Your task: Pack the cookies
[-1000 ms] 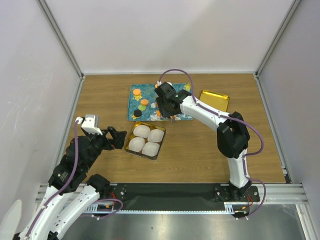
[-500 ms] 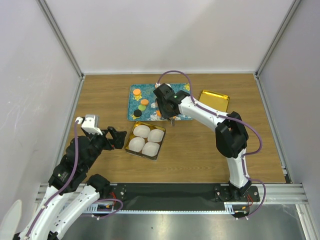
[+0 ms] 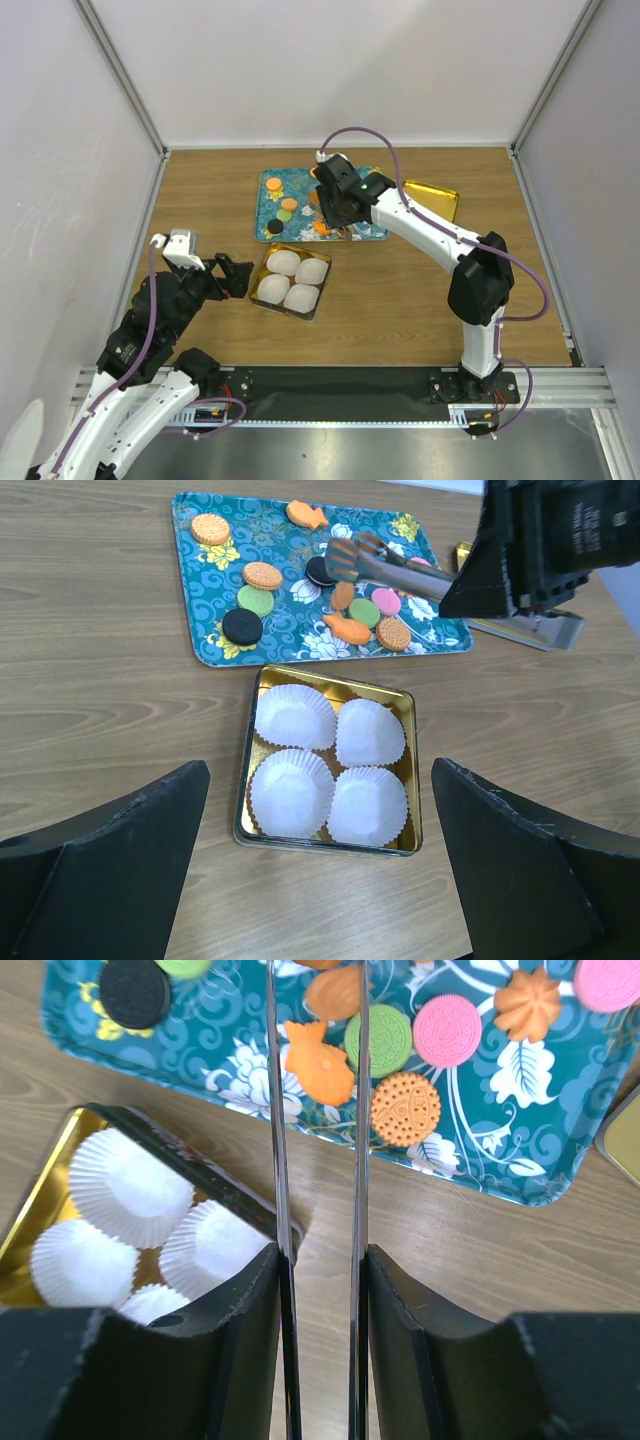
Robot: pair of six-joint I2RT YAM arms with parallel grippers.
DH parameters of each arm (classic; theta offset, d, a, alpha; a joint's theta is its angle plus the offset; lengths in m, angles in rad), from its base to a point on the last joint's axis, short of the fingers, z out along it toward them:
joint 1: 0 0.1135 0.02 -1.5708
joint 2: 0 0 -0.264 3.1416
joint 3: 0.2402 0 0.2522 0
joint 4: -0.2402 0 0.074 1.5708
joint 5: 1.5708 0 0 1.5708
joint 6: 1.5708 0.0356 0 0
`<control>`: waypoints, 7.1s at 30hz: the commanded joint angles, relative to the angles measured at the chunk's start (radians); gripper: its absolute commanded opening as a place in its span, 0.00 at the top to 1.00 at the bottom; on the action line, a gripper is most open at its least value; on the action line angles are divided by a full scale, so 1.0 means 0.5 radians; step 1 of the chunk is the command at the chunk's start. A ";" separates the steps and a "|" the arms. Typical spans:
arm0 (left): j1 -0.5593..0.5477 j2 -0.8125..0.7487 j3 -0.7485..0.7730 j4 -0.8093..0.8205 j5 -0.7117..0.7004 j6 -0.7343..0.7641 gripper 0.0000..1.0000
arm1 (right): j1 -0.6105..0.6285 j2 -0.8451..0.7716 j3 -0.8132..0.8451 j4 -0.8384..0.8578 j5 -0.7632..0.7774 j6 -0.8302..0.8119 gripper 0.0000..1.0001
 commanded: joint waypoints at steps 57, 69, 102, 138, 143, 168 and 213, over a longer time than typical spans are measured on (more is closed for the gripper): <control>0.006 0.018 -0.009 0.044 -0.003 0.035 0.00 | 0.522 -0.291 -0.309 -0.072 -0.185 0.007 0.54; 0.006 0.015 -0.009 0.047 -0.009 0.035 0.00 | 0.506 -0.386 -0.278 -0.096 -0.256 0.007 0.51; 0.006 0.018 -0.009 0.041 -0.016 0.032 0.00 | -0.110 -0.254 -0.459 0.063 -0.363 -0.119 0.55; 0.006 -0.006 -0.009 0.041 -0.016 0.032 0.00 | -0.046 -0.030 -0.168 -0.041 -0.480 -0.122 0.50; 0.006 0.006 -0.009 0.050 -0.006 0.032 0.00 | -0.055 -0.011 -0.128 -0.059 -0.468 -0.125 0.47; 0.006 -0.013 -0.012 0.047 -0.016 0.032 0.00 | -0.064 0.075 -0.033 -0.213 -0.302 -0.162 0.58; 0.006 0.000 -0.012 0.050 -0.006 0.032 0.00 | -0.285 -0.223 -0.281 0.032 -0.489 -0.076 0.37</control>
